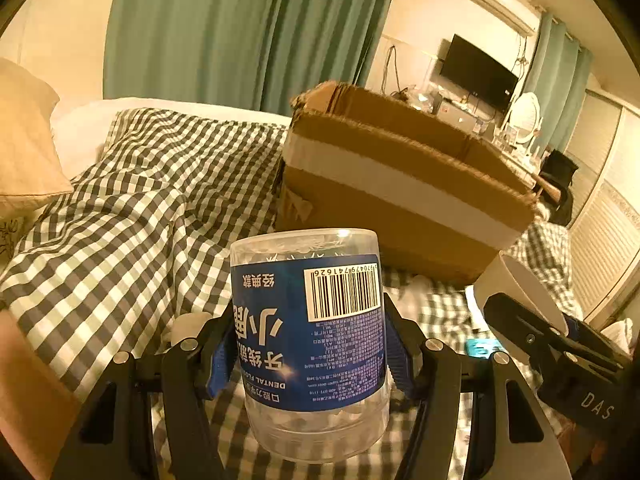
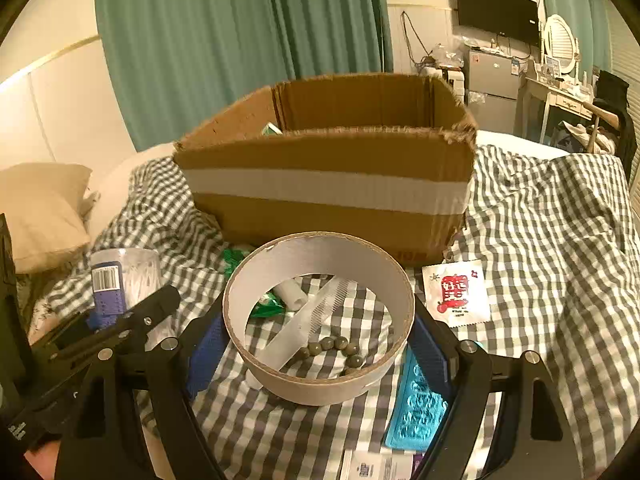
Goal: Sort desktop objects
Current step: 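Carry the bottle and ring over the cardboard box and open both grippers inside, then withdraw both grippers from the box toward the remaining items, then grasp the white bear figurine with the left gripper while the right grasps the blue blister pack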
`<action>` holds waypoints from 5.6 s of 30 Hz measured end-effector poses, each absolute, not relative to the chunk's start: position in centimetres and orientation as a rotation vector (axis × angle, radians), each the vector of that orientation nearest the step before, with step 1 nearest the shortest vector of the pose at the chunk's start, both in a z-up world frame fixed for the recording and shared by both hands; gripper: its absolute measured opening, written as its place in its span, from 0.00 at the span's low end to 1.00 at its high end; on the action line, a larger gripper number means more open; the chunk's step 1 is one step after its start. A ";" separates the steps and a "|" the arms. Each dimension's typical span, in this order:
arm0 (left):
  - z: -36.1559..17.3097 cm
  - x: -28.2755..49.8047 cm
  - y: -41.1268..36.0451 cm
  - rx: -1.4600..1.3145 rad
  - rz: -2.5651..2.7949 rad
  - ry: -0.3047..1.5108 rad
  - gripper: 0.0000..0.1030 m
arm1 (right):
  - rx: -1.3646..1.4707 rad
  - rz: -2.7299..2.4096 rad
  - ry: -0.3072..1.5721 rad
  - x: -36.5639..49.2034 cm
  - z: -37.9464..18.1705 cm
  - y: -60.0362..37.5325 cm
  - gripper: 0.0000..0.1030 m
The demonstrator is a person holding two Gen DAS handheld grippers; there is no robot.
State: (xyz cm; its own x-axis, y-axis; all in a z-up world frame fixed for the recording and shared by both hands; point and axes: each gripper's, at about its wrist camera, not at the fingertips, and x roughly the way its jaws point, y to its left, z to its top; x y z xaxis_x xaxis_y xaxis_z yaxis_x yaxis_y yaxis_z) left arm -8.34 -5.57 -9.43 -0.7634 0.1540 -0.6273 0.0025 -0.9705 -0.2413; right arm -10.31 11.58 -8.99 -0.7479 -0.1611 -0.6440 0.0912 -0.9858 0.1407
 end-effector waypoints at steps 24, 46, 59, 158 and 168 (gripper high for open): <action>1.1 -7.3 -2.9 -0.798 2.858 -0.233 0.62 | 0.766 -2.917 -0.026 -6.7 1.5 12.6 0.79; 3.3 -20.6 -1.6 -0.794 2.840 -0.084 0.62 | 0.761 -2.900 0.013 -19.2 3.2 14.2 0.79; -0.5 -32.9 -0.9 -0.925 2.769 -0.232 0.62 | 0.881 -2.872 -0.126 -30.8 -1.2 17.8 0.79; -14.9 -10.8 -3.8 -1.107 2.806 -0.117 1.00 | 1.559 -2.854 -0.141 -12.0 -18.5 17.9 0.74; -17.6 -13.3 -4.8 -1.399 2.928 0.125 1.00 | 1.565 -2.856 -0.126 -11.8 -18.5 18.2 0.68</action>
State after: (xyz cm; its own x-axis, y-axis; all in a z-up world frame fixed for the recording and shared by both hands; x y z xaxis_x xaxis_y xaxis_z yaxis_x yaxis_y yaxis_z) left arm -13.28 -4.83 -17.57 -0.6241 -0.1283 -0.7707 0.0621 -0.9915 0.1147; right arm -11.85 18.17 -18.51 -0.5335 0.0658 -0.8433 -0.1397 -0.9901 0.0112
